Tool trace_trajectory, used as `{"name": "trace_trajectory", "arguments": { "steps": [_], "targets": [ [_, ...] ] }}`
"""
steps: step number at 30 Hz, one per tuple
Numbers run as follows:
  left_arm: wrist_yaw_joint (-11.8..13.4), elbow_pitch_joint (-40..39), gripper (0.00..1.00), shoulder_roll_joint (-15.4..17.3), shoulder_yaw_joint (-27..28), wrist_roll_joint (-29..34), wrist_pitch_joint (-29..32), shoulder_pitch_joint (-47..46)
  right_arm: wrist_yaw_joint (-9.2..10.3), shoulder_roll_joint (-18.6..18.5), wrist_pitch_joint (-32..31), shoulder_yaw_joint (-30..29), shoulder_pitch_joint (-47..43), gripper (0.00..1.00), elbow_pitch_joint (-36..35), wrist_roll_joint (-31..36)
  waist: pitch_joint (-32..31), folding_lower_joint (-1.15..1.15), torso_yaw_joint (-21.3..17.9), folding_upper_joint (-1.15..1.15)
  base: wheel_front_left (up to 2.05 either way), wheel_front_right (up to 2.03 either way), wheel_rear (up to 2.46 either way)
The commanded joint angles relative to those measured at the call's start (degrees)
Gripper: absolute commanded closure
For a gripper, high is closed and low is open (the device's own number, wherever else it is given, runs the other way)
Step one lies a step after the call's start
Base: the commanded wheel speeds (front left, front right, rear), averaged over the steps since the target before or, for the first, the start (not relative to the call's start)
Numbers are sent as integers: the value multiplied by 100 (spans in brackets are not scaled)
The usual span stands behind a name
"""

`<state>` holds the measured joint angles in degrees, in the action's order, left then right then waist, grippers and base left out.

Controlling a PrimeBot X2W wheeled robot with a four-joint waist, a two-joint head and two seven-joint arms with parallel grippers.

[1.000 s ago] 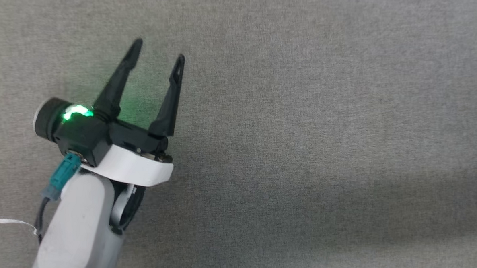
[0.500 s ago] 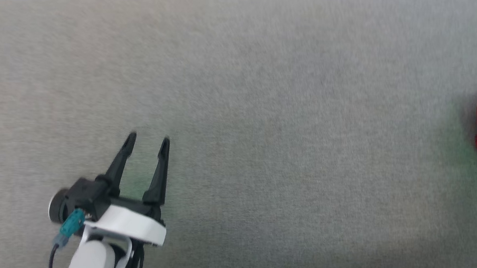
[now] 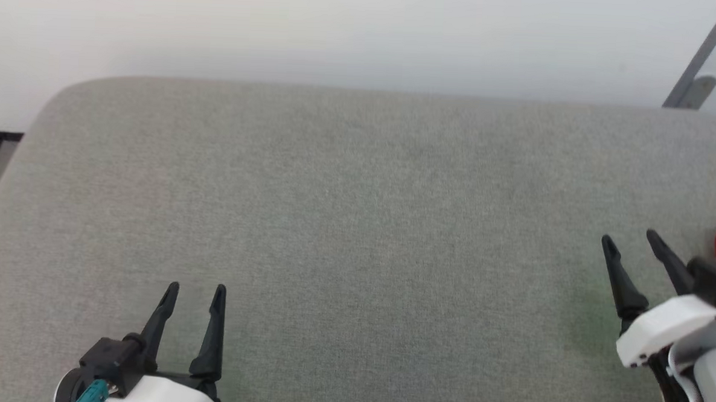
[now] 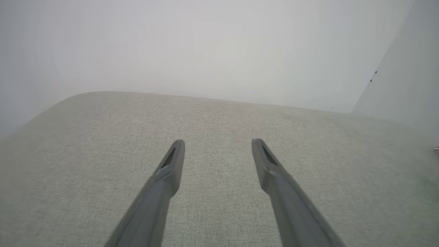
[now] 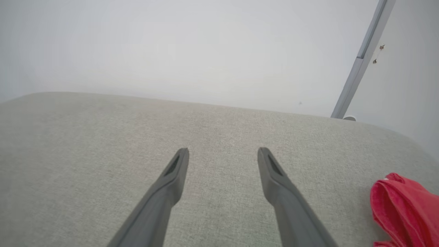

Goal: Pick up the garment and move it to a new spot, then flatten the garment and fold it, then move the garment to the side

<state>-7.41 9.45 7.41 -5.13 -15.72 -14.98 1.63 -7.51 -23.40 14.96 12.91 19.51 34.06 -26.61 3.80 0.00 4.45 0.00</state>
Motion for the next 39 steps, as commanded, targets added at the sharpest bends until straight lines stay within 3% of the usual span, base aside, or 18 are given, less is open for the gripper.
{"name": "trace_trajectory", "arguments": {
  "steps": [1, 10, 18, 24, 36, 37, 39],
  "targets": [
    [-10, -8, 0, 24, 34, -30, -29, 55, 5, 37, 26, -60, -148, 0, -112, 33, -128, 0, 43, 0, 0, 0, 0],
    [-10, -176, 0, 73, 263, -64, -29, 465, 4, 372, 27, -1050, -1298, 0, -1247, 438, -378, 0, -105, 0, 0, 0, 0],
    [-10, -477, 0, 75, 514, -97, -29, 793, 4, 561, -94, -1453, -1985, 0, -2078, 702, -452, 0, -217, 0, 0, 0, 0],
    [-10, -631, 0, 25, 574, -14, -30, 869, 4, 748, -268, -1647, -2245, 0, -2560, 786, -460, 0, -232, 0, 0, 0, 0],
    [-11, -597, 0, 6, 524, -155, -30, 893, 4, 833, -402, -1762, -2337, 0, -2827, 753, -477, 0, -216, 0, 0, 0, 0],
    [0, -592, 100, 0, 524, -149, 2, 824, 1, 829, -395, -1746, -2275, 100, -2810, 772, -478, 0, -217, 0, 0, 0, 0],
    [0, -494, 100, -32, 513, -164, 13, 827, 1, 884, -403, -1723, -2301, 100, -2721, 758, -478, 0, -218, 0, 0, 0, 0]
  ]
}}
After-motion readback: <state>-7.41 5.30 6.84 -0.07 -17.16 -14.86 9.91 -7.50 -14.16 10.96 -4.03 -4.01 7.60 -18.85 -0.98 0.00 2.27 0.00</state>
